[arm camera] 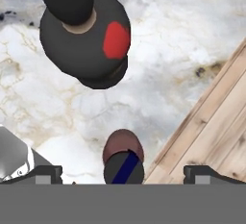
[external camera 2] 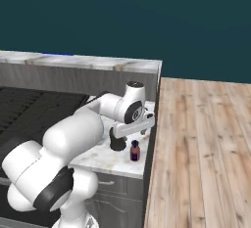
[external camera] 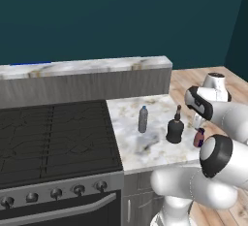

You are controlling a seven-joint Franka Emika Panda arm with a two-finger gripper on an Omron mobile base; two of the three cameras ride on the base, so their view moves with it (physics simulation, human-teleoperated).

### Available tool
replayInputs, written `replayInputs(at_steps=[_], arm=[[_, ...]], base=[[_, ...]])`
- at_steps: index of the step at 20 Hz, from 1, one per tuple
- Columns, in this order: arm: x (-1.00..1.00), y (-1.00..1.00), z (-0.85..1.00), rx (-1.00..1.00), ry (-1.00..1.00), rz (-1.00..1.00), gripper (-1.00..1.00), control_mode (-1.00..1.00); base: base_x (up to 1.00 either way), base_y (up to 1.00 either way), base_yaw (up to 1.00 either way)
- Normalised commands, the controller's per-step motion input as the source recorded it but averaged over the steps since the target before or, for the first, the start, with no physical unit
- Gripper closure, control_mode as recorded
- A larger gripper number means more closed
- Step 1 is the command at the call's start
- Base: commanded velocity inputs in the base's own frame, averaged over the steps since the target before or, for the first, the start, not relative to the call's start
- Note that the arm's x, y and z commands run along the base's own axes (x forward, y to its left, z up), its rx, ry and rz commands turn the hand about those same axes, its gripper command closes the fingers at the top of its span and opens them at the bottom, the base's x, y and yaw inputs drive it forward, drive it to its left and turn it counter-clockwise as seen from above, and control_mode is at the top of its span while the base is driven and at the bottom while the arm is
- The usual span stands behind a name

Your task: Place the drinks on the dining counter in a tight cluster.

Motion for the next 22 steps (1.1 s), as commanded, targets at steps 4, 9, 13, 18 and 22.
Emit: replayInputs(at_steps=[4,9,13,18,22], arm=[[-0.03,-0.07,-0.09,0.0,0.0,0.0,-1.0,-1.0],[-0.02,-0.17,-0.16,0.0,0.0,0.0,-1.0,-1.0],[0.0,-0.08,-0.12,0.0,0.0,0.0,-1.0,-1.0],[0.01,0.0,-0.02,0.0,0.0,0.0,-1.0,-1.0],[-0.05,0.0,-0.03,0.0,0.0,0.0,-1.0,-1.0]], base=[[0.0,0.0,0.0],[0.0,0.0,0.0],[0.0,0.0,0.0],[0.0,0.0,0.0],[0.0,0.0,0.0]])
